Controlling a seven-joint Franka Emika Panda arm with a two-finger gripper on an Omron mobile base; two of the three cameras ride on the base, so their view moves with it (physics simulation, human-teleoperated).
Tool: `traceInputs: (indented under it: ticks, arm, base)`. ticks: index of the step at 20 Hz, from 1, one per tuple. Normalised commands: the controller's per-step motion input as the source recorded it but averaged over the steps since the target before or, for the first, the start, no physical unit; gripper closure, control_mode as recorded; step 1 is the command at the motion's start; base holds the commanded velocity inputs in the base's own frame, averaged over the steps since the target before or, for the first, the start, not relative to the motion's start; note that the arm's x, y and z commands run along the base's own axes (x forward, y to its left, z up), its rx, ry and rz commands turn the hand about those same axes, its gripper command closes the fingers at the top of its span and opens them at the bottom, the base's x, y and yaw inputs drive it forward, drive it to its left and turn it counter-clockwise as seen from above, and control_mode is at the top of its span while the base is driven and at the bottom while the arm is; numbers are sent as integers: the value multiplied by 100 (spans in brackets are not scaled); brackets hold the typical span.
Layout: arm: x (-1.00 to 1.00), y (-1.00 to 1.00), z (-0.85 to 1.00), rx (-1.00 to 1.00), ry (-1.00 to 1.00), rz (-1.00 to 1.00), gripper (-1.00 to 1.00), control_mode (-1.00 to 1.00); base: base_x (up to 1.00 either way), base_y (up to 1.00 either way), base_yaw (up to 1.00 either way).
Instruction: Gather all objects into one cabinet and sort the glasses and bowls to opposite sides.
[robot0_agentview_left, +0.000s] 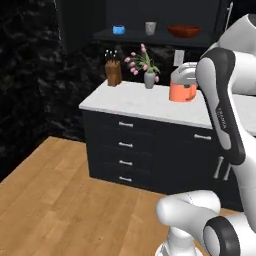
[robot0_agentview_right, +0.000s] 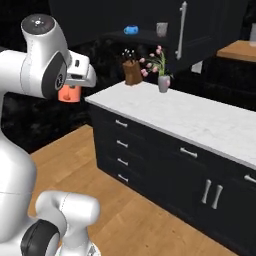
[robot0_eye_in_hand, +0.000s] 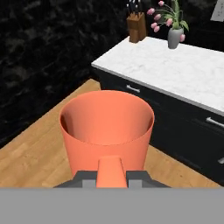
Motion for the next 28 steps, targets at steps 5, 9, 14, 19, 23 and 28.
traceInputs:
  ticks: [5, 9, 14, 19, 23, 28]
  arm:
    - [0, 0, 0, 0, 0, 0, 100, 100]
    - [0, 0, 0, 0, 0, 0, 100, 100]
    - [0, 0, 0, 0, 0, 0, 100, 100]
    - [0, 0, 0, 0, 0, 0, 100, 100]
    - [0, 0, 0, 0, 0, 0, 100, 100]
    - [0, 0, 0, 0, 0, 0, 100, 100]
  base:
    - [52, 80, -59]
    - [52, 52, -58]
    - [55, 78, -45]
    - [43, 100, -23]
    - [58, 75, -9]
    - [100, -45, -3]
